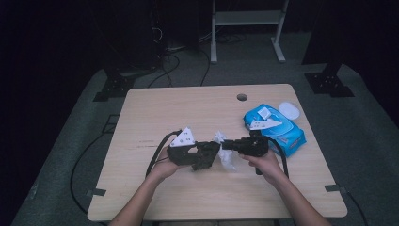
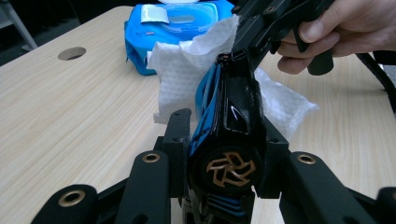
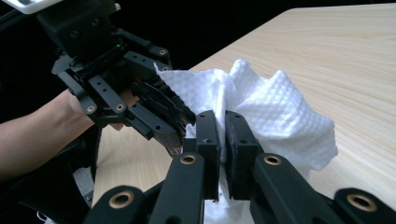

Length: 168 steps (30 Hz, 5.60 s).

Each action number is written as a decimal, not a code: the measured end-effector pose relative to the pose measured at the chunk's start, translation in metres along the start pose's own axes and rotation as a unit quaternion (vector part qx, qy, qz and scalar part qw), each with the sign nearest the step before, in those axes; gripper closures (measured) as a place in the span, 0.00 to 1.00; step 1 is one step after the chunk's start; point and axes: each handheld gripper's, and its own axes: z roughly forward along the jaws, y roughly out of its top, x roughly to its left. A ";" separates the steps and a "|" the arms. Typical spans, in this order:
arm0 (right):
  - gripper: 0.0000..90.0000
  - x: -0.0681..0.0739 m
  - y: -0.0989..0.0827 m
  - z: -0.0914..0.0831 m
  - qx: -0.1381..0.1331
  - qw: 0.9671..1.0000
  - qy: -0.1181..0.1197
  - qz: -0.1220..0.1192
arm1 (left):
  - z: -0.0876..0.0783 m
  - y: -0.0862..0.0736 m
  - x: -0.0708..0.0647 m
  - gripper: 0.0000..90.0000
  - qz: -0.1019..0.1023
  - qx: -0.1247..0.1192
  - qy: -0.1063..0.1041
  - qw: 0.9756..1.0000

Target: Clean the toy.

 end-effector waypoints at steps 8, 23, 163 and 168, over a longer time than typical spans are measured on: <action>0.94 0.010 0.006 0.015 0.003 1.000 0.019 -0.012 | -0.018 -0.012 0.004 0.69 -0.010 -0.008 -0.001 1.000; 0.94 0.023 0.016 0.038 0.001 0.999 0.038 -0.023 | -0.022 -0.017 0.006 0.72 -0.003 -0.020 0.010 1.000; 0.94 0.013 -0.006 0.019 0.020 0.997 -0.036 -0.064 | -0.011 -0.016 0.010 0.63 -0.002 0.040 0.003 0.999; 0.94 0.018 -0.005 0.020 0.024 0.997 -0.036 -0.071 | -0.005 -0.018 0.010 0.63 0.009 0.061 0.007 0.998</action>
